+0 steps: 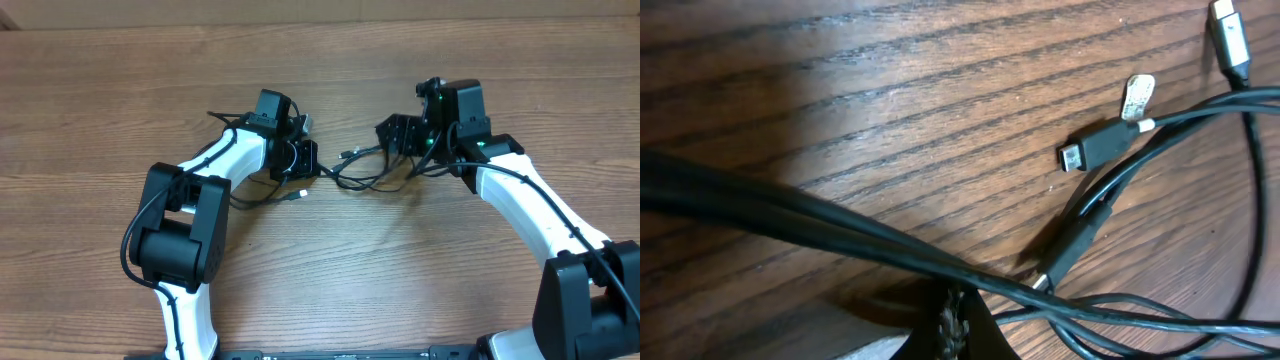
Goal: Untangle cables
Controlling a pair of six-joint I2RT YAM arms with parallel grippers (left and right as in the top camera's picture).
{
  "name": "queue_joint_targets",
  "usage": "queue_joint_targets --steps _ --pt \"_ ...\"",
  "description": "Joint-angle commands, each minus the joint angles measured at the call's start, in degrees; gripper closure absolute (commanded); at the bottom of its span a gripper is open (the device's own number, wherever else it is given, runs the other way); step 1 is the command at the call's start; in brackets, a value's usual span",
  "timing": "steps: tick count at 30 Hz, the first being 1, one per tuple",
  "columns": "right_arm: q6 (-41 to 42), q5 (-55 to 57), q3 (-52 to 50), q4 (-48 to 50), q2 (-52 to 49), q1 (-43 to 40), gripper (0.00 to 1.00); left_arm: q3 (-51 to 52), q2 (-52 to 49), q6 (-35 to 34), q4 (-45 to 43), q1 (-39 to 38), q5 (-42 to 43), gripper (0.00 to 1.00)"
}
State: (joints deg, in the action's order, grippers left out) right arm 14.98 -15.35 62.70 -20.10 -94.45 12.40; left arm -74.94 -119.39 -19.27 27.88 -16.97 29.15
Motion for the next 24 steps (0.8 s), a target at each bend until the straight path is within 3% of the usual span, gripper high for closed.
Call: queue_joint_targets --steps 1,8,15,20,21,24 --pt "-0.1 3.9 1.2 0.0 -0.1 -0.2 0.25 -0.3 -1.6 1.3 -0.3 -0.8 1.8 0.96" --pt "-0.1 3.8 0.9 -8.0 -3.3 0.0 0.35 -0.5 -1.6 1.3 -0.2 -0.7 2.5 0.96" --pt "0.0 3.6 0.9 -16.9 -7.3 0.0 0.74 -4.8 -1.6 4.4 7.0 -0.2 4.5 0.93" --pt "0.0 -3.5 0.3 -22.6 -7.4 0.1 0.87 -10.5 -1.6 10.3 14.3 0.1 6.9 0.89" --pt "0.0 -4.8 0.3 -23.1 -7.4 0.2 0.89 -10.9 -1.6 10.4 14.9 0.1 6.9 0.87" --pt "2.0 -9.0 0.3 -24.0 -7.4 1.2 0.92 -11.1 -1.6 10.3 15.2 0.1 5.9 0.61"
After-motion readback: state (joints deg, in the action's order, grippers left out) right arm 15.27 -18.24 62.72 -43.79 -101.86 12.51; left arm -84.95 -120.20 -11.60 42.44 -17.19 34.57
